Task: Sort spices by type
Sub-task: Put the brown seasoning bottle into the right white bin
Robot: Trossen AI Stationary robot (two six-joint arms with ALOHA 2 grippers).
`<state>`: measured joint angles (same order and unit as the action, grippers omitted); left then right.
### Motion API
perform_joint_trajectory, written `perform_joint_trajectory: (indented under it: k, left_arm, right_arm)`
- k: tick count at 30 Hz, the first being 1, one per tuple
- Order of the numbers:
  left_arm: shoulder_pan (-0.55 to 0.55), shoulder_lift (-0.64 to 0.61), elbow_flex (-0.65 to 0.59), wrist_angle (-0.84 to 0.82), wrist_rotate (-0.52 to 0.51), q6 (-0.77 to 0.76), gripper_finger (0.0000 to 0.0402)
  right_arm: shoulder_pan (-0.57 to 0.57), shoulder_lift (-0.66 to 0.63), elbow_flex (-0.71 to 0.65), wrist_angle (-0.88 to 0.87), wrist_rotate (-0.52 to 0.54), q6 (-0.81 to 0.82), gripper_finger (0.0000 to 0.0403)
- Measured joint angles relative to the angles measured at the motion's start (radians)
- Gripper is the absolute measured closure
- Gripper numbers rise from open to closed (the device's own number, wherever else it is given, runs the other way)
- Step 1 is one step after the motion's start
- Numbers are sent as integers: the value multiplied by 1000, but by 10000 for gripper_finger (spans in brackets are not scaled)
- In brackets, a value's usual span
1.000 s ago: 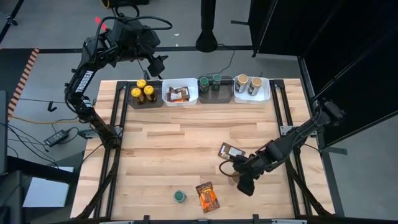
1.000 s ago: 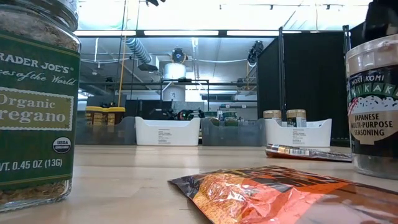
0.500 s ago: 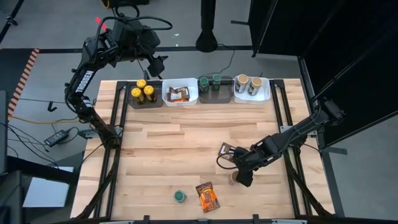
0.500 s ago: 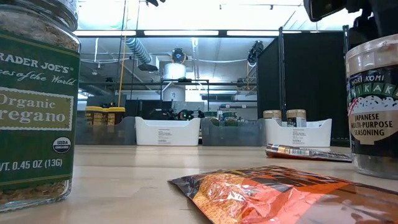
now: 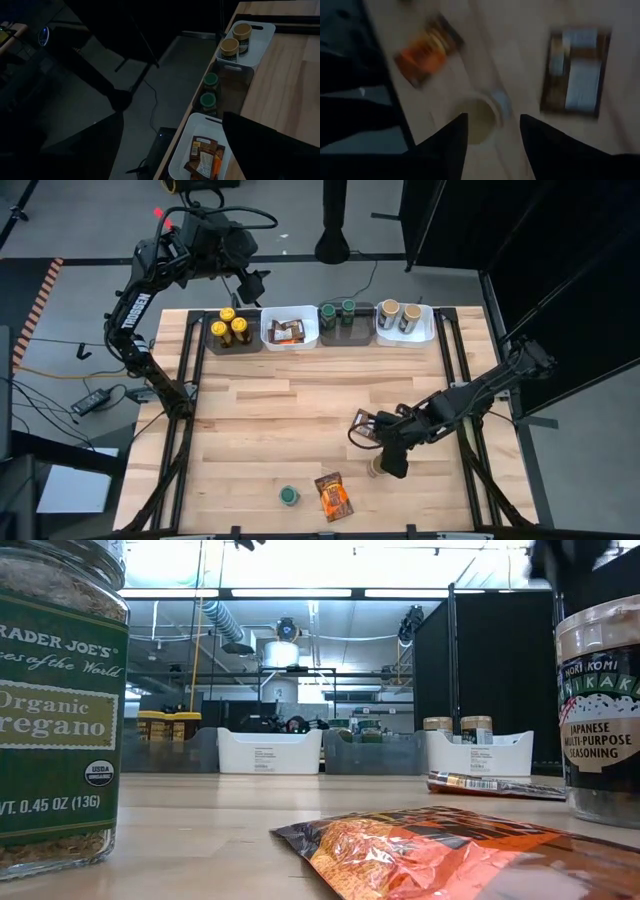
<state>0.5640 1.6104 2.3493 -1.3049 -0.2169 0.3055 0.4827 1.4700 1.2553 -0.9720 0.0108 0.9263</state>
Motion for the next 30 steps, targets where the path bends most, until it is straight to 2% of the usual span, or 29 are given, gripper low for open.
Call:
perform_joint_trajectory:
  k: [3, 6, 9, 13, 18, 23, 30]
  left_arm:
    - [0, 0, 0, -10, 0, -1, 55]
    - [0, 0, 0, -12, 0, -4, 55]
    - [0, 0, 0, -16, 0, -5, 55]
    - [0, 0, 0, -26, 0, -5, 55]
    - [0, 0, 0, -29, 0, -5, 55]
    - [0, 0, 0, -29, 0, -5, 55]
    - [0, 0, 0, -29, 0, -5, 55]
  right_arm:
    - [23, 2, 115, -30, 88, -70, 225]
    - [58, 17, 223, -107, 165, -62, 244]
    - [102, 38, 282, -185, 195, -17, 261]
    - [159, 87, 283, -245, 146, 44, 273]
    - [178, 181, 283, -307, 80, -37, 271]
    - [162, 266, 282, -273, -32, -148, 235]
    - [120, 319, 282, -268, -57, -167, 121]
